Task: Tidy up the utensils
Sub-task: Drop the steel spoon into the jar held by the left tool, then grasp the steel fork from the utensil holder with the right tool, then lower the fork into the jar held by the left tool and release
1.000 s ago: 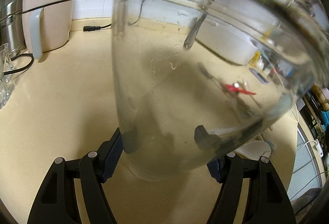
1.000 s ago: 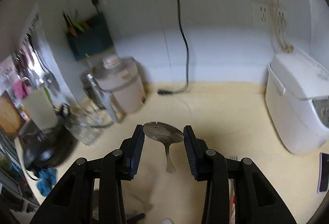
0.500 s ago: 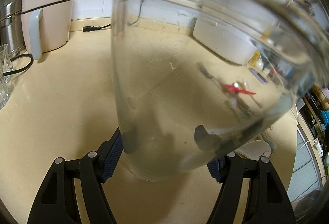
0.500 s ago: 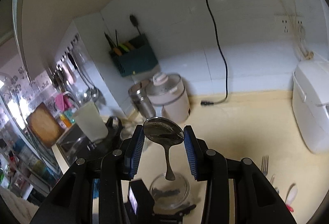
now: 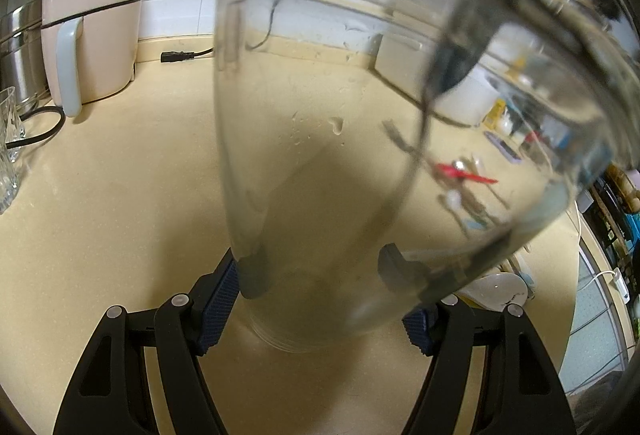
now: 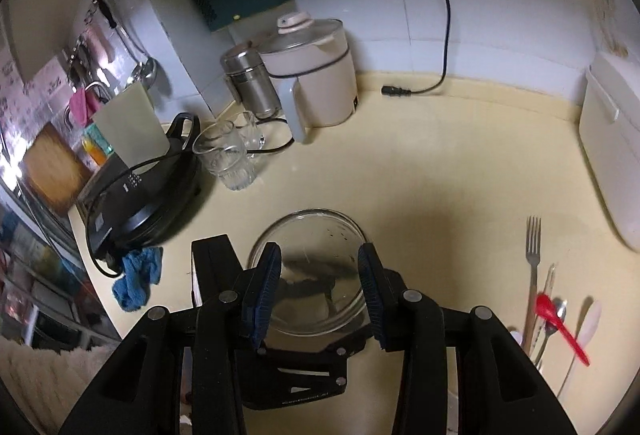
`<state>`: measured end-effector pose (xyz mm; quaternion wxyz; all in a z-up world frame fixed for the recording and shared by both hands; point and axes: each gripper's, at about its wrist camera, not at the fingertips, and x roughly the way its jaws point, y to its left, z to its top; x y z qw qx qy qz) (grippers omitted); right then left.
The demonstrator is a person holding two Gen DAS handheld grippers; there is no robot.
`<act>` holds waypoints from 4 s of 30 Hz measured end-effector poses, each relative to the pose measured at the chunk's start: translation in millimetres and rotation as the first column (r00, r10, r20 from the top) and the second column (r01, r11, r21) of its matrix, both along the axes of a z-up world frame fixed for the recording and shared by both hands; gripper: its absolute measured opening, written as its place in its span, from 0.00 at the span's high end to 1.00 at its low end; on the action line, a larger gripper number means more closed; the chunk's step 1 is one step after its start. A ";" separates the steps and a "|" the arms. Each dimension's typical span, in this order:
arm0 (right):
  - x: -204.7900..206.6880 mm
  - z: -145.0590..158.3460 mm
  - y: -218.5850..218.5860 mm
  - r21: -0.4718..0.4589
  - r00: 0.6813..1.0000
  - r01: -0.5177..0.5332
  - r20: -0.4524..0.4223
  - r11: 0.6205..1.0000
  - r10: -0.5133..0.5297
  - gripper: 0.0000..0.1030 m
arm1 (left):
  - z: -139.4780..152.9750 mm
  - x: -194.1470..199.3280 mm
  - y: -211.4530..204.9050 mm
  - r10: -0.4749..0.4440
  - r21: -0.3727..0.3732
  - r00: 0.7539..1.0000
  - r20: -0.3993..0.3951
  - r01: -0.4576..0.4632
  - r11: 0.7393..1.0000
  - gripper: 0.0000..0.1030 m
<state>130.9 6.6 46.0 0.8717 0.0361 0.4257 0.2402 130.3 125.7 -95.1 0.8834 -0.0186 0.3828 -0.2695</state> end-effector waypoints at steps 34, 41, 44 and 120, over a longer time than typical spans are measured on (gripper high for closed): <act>126.2 -145.1 -160.2 -0.309 0.903 0.254 -0.265 0.916 -0.339 0.47 | 7.8 -0.8 -6.3 0.014 0.001 1.000 -0.003 -0.014 1.000 0.28; 125.5 -147.5 -154.8 -0.336 0.927 0.195 -0.244 0.921 -0.285 0.86 | 5.5 -2.4 -4.9 0.016 -0.001 1.000 -0.003 -0.016 1.000 0.28; 124.6 -147.4 -153.0 -0.316 0.934 0.172 -0.248 0.933 -0.256 0.92 | 5.5 -2.2 -4.8 0.015 -0.001 1.000 -0.002 -0.015 1.000 0.28; 75.4 16.8 -1.3 0.358 0.982 -0.191 0.071 0.914 0.177 0.93 | 5.1 0.1 -1.4 0.012 0.010 1.000 -0.001 -0.012 1.000 0.28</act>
